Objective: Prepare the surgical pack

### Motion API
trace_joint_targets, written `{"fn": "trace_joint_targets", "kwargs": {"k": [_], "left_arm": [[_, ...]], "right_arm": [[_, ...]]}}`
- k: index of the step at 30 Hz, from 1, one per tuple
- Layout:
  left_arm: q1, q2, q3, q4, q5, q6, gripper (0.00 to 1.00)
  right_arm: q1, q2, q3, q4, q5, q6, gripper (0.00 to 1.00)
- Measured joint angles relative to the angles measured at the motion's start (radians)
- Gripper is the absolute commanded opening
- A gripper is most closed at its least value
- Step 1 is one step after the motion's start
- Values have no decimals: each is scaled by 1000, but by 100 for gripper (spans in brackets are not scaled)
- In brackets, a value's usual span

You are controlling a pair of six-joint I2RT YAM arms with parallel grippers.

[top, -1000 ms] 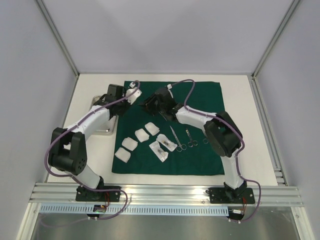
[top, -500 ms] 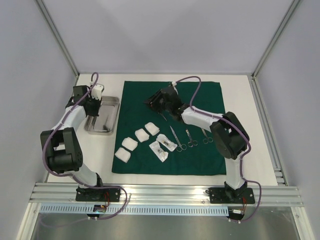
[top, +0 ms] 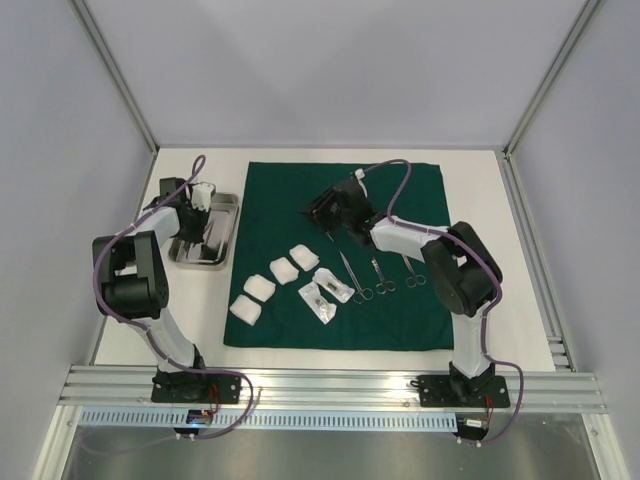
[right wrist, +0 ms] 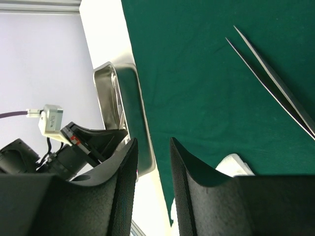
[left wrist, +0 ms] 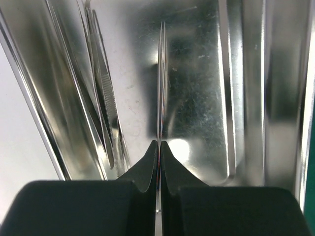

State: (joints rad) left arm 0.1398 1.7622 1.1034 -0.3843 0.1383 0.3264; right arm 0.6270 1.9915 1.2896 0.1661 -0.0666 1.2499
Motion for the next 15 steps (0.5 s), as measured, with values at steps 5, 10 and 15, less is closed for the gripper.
{"fn": "trace_joint_targets", "kwargs": {"k": [5, 10, 15], "left_arm": [[0, 39, 40, -17, -22, -12, 1], [0, 69, 80, -49, -33, -16, 11], [0, 104, 112, -85, -35, -19, 20]], "right_arm": [[-1, -8, 0, 4, -2, -9, 34], [-4, -27, 0, 8, -4, -17, 34], [-14, -39, -1, 10, -5, -21, 34]]}}
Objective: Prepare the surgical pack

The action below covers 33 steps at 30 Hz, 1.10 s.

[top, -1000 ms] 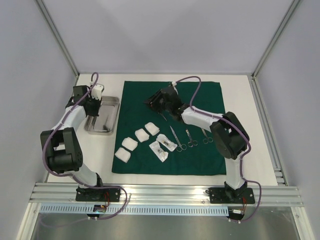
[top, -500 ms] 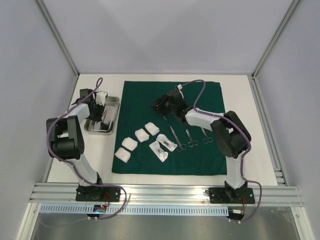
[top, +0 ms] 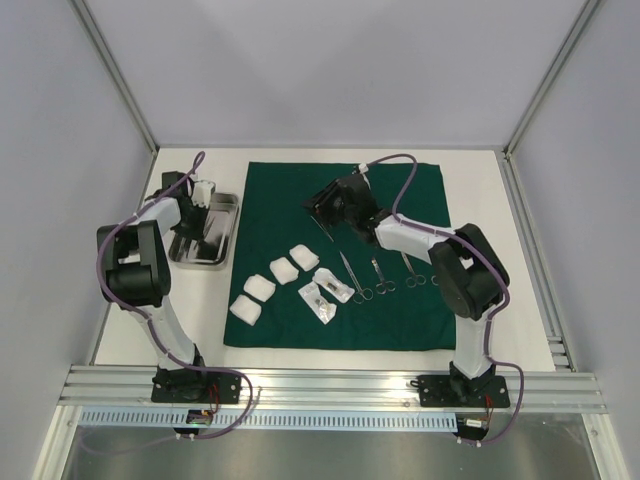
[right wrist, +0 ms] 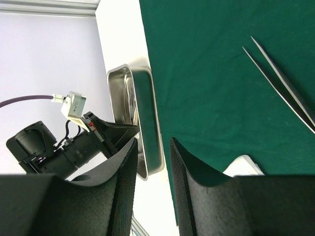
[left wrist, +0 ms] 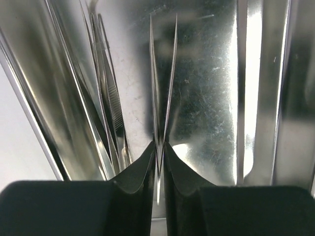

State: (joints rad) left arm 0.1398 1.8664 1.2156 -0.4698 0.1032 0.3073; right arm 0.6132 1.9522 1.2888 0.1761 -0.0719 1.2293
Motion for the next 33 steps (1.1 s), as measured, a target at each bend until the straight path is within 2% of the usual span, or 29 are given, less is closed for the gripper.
{"fn": "trace_joint_targets", "kwargs": {"k": [6, 13, 16, 20, 25, 33], "left_arm": [[0, 25, 35, -31, 2, -1, 24], [0, 27, 41, -43, 12, -8, 24], [0, 35, 54, -48, 16, -11, 21], [0, 54, 79, -51, 15, -18, 10], [0, 56, 82, -52, 7, -20, 2], [3, 56, 82, -50, -24, -31, 0]], "right_arm": [[-17, -21, -21, 0, 0, -1, 34], [-26, -26, -28, 0, 0, -5, 34], [-29, -26, -29, 0, 0, -5, 34], [-34, -26, -33, 0, -2, -5, 34], [-41, -26, -34, 1, -2, -4, 34], [-48, -30, -48, 0, -8, -5, 34]]}}
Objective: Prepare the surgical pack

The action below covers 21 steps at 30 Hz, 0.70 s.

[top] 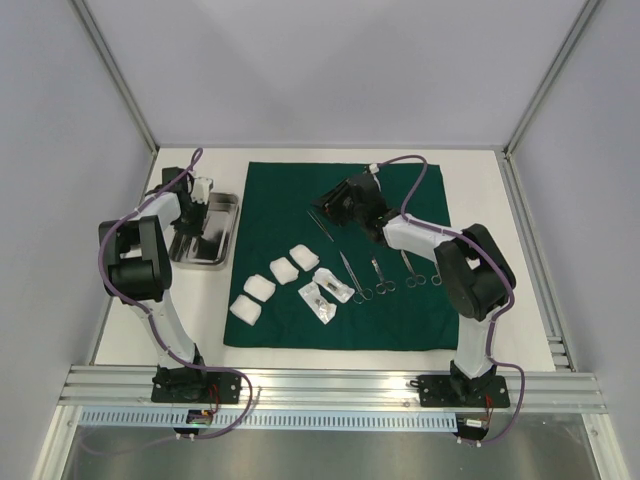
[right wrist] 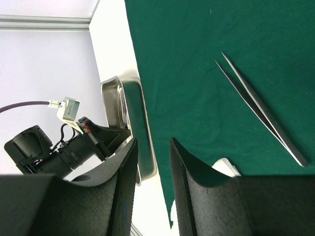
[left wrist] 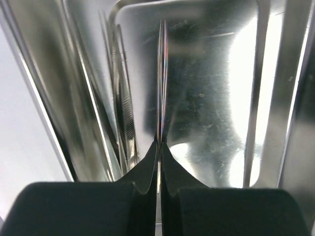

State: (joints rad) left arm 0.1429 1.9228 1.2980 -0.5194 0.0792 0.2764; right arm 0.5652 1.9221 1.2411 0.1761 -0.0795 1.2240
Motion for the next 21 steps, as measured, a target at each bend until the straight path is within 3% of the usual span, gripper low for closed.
{"fn": "trace_joint_targets", "kwargs": {"k": [8, 15, 21], "left_arm": [[25, 0, 0, 7, -17, -10, 0], [27, 0, 0, 7, -5, -10, 19], [27, -4, 0, 6, 3, -10, 25]], "right_arm": [[0, -1, -1, -13, 2, -39, 34], [0, -2, 31, -136, 47, -155, 35], [0, 4, 156, -310, 130, -359, 36]]}}
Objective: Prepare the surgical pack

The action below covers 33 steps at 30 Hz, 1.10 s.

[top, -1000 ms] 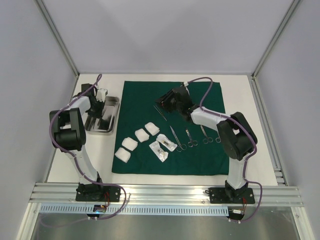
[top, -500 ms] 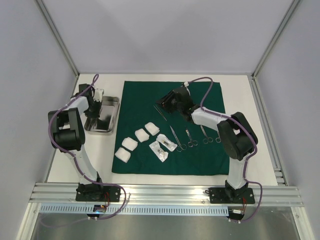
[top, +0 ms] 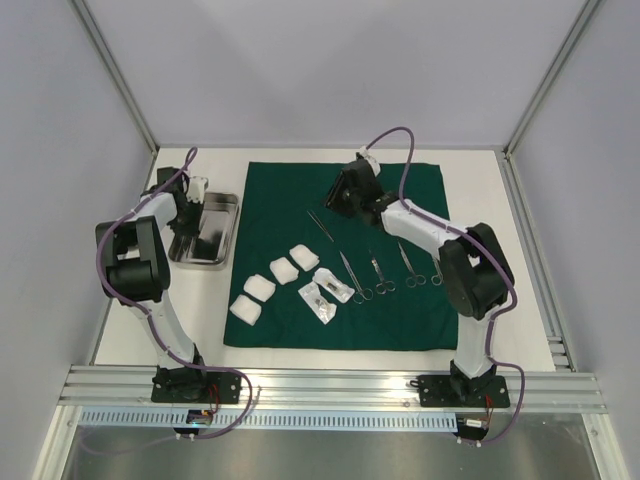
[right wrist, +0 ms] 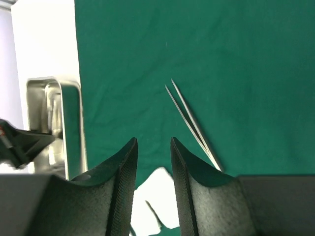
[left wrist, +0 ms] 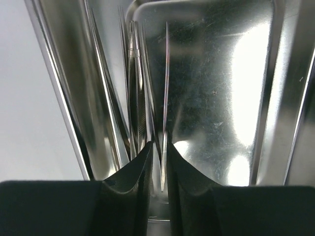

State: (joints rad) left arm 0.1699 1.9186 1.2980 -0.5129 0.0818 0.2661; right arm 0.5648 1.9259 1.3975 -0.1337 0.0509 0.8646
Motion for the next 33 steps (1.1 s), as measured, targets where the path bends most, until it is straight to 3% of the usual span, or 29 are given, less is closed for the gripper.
{"fn": "trace_joint_targets", "kwargs": {"k": [5, 11, 21, 27, 33], "left_arm": [[0, -34, 0, 0, -3, 1, 27], [0, -80, 0, -5, 0, 4, 27], [0, -143, -2, -30, 37, 8, 27], [0, -143, -24, -35, 42, 9, 27], [0, -143, -27, -38, 43, 12, 27]], "right_arm": [[-1, 87, 211, -127, -5, -191, 38], [3, 302, 542, -354, -34, -387, 37], [30, 505, 713, -603, -42, -522, 34], [50, 515, 722, -635, -34, -543, 23], [69, 517, 723, -637, 3, -552, 0]]}}
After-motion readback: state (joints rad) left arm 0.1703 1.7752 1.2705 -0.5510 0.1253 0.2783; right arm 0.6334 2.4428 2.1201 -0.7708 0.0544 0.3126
